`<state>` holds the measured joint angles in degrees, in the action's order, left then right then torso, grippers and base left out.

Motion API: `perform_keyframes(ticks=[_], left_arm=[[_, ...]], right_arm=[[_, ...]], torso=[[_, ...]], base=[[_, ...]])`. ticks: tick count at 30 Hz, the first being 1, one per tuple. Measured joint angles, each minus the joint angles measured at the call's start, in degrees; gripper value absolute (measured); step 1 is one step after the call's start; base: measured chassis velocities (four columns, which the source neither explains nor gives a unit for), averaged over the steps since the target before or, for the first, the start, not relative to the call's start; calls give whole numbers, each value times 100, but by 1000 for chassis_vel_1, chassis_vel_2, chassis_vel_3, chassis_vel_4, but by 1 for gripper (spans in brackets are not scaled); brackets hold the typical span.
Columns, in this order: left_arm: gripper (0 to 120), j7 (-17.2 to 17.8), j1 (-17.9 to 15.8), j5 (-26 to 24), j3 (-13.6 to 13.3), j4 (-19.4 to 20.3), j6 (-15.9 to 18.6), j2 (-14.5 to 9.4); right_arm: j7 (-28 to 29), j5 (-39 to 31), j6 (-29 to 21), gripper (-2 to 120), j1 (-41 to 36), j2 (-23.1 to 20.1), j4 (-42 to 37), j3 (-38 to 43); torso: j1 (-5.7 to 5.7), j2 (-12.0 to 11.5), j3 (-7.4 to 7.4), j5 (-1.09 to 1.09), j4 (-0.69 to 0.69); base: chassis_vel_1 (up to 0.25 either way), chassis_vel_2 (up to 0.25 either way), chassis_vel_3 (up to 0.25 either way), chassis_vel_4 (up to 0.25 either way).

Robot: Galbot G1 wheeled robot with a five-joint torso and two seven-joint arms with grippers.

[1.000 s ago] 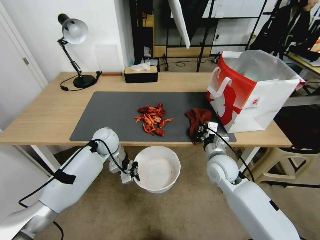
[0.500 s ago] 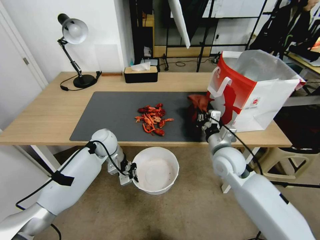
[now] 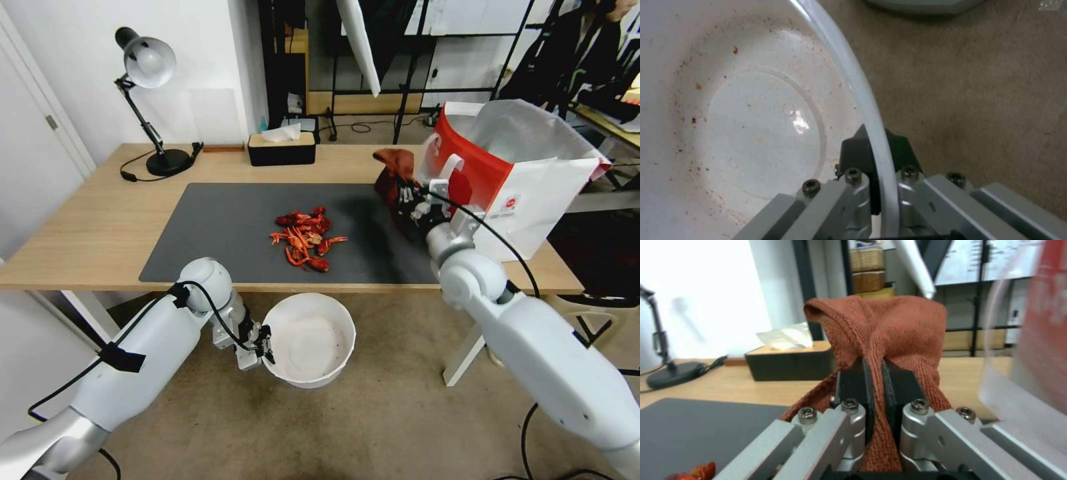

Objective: Sweep shrimp from table into container with towel, then put container into takeout bag.

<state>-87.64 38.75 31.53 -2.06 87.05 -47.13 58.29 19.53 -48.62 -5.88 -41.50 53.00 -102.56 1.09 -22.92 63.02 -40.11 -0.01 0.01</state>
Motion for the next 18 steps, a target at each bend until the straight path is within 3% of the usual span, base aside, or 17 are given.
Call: perform_keyframes(ticks=[10, 13, 18], left_arm=[[0, 0, 46, -23, 69, -7, 0, -48], [0, 0, 50, -31, 98, -58, 0, -50], [0, 0, 32, -46, 113, -86, 0, -75]], right_arm=[[-1017, -406, 272, 2, 1534, -83, 1200, -1131], [-1824, -543, 513, 2, 2188, 117, 2015, -1538], [-2361, -618, 636, 2, 2501, 214, 2482, -1744]], torso=[[0, 1, 0, 1, -1], [0, 1, 0, 0, -1], [0, 1, 0, 0, -1]], base=[[0, 0, 0, 0], [0, 0, 0, 0], [0, 0, 0, 0]])
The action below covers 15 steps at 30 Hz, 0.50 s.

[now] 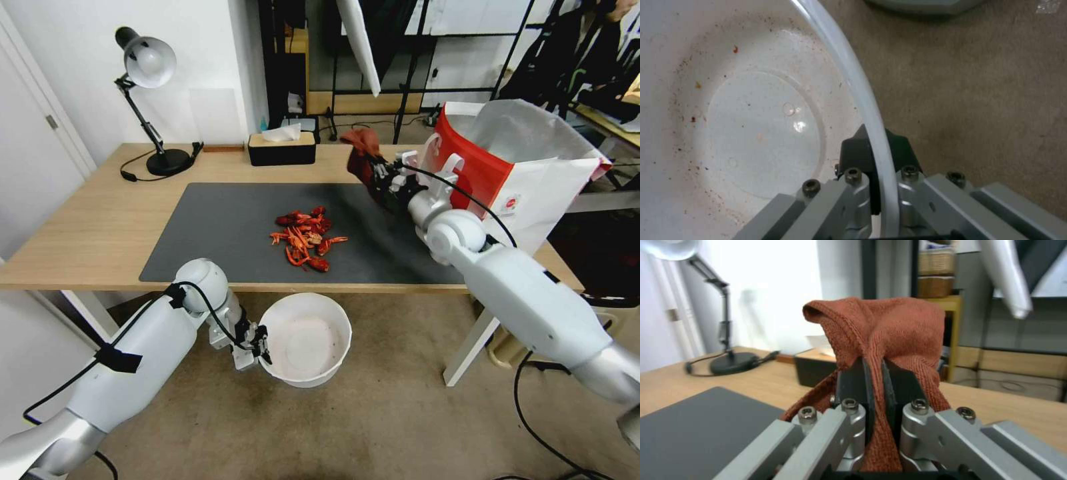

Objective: Sweep shrimp from table into container with towel, then put container into takeout bag.

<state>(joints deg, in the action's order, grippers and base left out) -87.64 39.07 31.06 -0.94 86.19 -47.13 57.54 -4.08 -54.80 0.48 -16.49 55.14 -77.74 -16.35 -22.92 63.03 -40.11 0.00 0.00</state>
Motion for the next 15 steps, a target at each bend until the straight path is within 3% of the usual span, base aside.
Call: perform_keyframes(ticks=[7, 15], left_arm=[[0, 0, -21, -49, 19, -27, 0, -56], [0, 0, -18, -91, 41, -22, 0, -93]], right_arm=[[-1070, -60, 239, 2, 447, 232, 921, -358], [-1365, 199, 193, 2, 703, 520, 1715, -694]], torso=[[0, 0, 0, 0, 0], [0, 0, 0, 0, 0]], base=[[0, 0, 0, 0], [0, 0, 0, 0]])
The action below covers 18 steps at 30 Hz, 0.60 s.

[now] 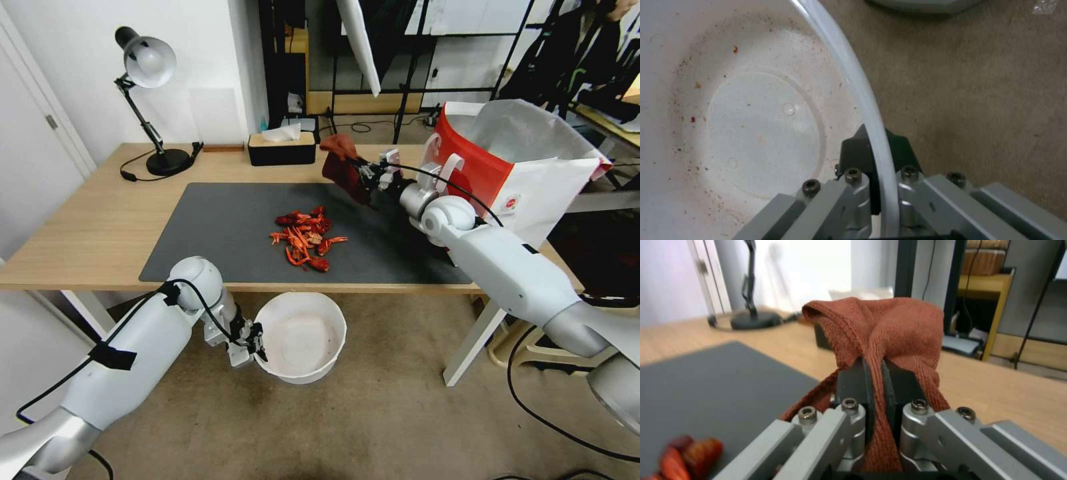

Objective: Sweep shrimp from table into container with towel, then put container into takeout bag.

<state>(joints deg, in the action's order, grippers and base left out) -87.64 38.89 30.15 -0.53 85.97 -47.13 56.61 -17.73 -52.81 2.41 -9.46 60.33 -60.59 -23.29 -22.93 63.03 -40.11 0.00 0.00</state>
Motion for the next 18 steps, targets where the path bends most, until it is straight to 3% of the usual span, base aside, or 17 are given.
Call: perform_keyframes(ticks=[9, 18], left_arm=[[0, 0, 43, -20, 25, 73, 0, -66], [0, 0, 61, -51, 46, 116, 0, -143]], right_arm=[[9, 334, -138, 2, 249, 414, 558, -384], [131, 674, -378, 2, 294, 521, 597, -657]], torso=[[1, 0, 1, -1, 1], [1, 0, 1, 0, 1]], base=[[0, 0, 0, 0], [0, 0, 0, 0]])
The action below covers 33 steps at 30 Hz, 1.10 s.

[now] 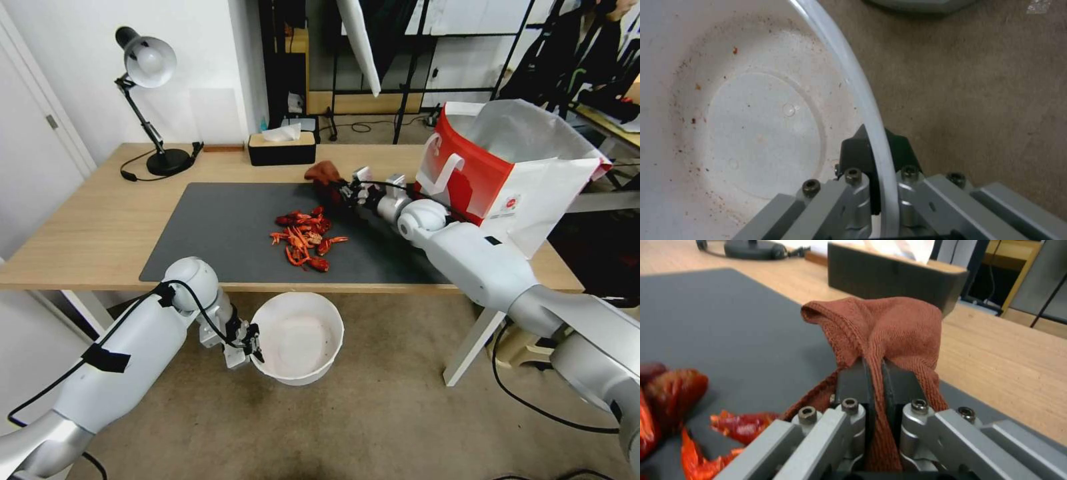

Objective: Sweep shrimp from table into container with towel, then put container into takeout bag.

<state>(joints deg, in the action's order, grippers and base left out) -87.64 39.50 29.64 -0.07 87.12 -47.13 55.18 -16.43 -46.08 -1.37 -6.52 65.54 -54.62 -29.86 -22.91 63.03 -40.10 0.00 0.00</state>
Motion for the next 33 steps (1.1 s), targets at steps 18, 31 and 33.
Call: perform_keyframes(ticks=[18, 31, 33], left_arm=[[0, 0, -13, -19, 45, 32, 0, -10], [0, 0, -30, -25, 63, 35, 0, 26], [0, 0, -31, -27, 80, 36, 0, 21]], right_arm=[[-245, 228, -275, 2, -63, -187, -165, -187], [-422, 260, -295, 2, -217, -364, -525, -227], [-424, 253, -320, 2, -220, -393, -581, -242]], torso=[[0, 0, 0, 0, 0], [0, 0, 0, 0, -1], [0, 0, 0, 0, 0]], base=[[0, 0, 0, 0], [0, 0, 0, 0], [0, 0, 0, 0]])
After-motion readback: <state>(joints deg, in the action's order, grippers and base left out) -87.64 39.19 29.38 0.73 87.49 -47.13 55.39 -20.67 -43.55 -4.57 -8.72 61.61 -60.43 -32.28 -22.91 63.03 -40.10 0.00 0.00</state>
